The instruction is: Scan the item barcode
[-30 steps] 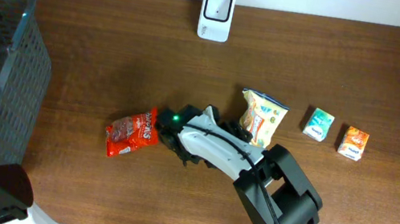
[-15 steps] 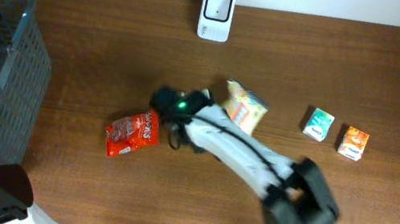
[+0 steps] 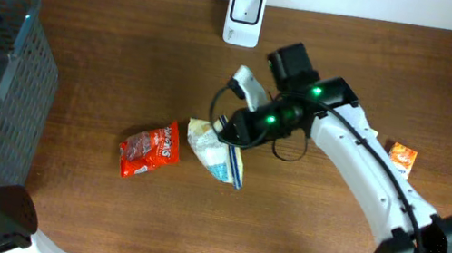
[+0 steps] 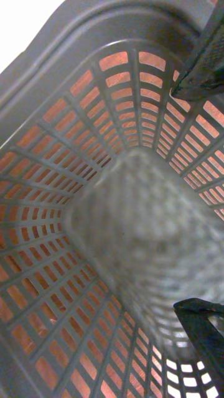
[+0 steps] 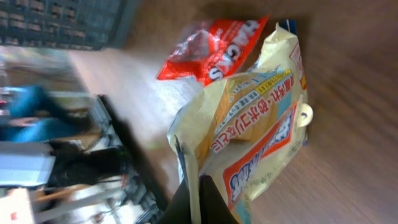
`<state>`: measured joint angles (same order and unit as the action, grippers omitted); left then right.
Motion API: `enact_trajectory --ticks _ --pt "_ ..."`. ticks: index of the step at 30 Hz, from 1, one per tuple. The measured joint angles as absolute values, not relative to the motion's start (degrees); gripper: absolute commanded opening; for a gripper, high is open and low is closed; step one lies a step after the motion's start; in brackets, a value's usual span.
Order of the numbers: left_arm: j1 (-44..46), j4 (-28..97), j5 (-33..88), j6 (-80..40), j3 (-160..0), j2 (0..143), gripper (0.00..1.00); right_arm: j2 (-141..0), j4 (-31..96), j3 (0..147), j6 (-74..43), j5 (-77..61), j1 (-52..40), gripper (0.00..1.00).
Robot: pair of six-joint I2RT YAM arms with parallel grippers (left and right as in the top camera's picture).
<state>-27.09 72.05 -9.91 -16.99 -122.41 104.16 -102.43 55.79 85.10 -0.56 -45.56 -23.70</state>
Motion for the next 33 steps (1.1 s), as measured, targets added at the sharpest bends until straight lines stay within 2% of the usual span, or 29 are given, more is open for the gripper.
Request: enact_trajectory --ticks 4,5,6,7,8,9,12,17,21,24,25,26,33 --pt "-27.09 72.03 -9.89 -16.99 -122.41 104.16 0.99 -102.61 52.95 76.62 0.27 -50.33 -14.11 0.06" --pt "-27.09 72.05 -9.91 -16.99 -122.41 104.16 0.99 -102.61 52.82 75.40 0.27 -49.91 -12.27 0.13" --pt "-27.09 72.05 -9.91 -16.99 -122.41 104.16 0.99 -102.65 52.75 74.00 0.34 -48.51 -10.13 0.24" --pt "-27.09 72.05 -9.91 -16.99 -122.41 104.16 0.99 -102.78 52.82 72.84 0.56 -46.54 -8.45 0.44" --pt "-27.09 72.05 -9.91 -16.99 -122.41 104.16 0.99 -103.11 52.86 71.85 0.40 -44.34 -6.98 0.54" --pt "-27.09 72.05 -9.91 -16.99 -122.41 104.16 0.99 -103.55 52.97 71.22 0.84 -42.22 -5.87 0.61" --pt "-27.09 72.05 -9.91 -16.99 -122.41 104.16 0.99 -104.31 52.66 70.59 2.55 -36.12 -4.14 0.68" --pt "-27.09 72.03 -9.91 -16.99 -122.41 104.16 0.99 -104.40 58.00 73.76 5.15 -27.88 -4.10 0.67" --pt "-27.07 72.05 -9.89 -16.99 -122.41 104.16 0.99 -104.51 66.65 84.95 7.40 -24.21 -4.73 0.56" --pt "-27.09 72.16 -9.91 -16.99 -122.41 104.16 0.99 -104.47 69.14 90.30 7.81 -23.03 -7.86 0.16" --pt "-27.09 72.18 -9.91 -16.99 -122.41 104.16 0.99 -104.47 68.93 90.50 7.11 -22.76 -9.43 0.07" --pt "-27.09 72.18 -9.91 -16.97 -122.41 104.16 0.99 -104.47 68.40 90.32 6.44 -22.57 -11.14 0.04" --pt "-27.09 72.16 -9.91 -16.99 -122.41 104.16 0.99 -108.90 55.90 85.89 -2.04 -21.15 -23.86 0.04"
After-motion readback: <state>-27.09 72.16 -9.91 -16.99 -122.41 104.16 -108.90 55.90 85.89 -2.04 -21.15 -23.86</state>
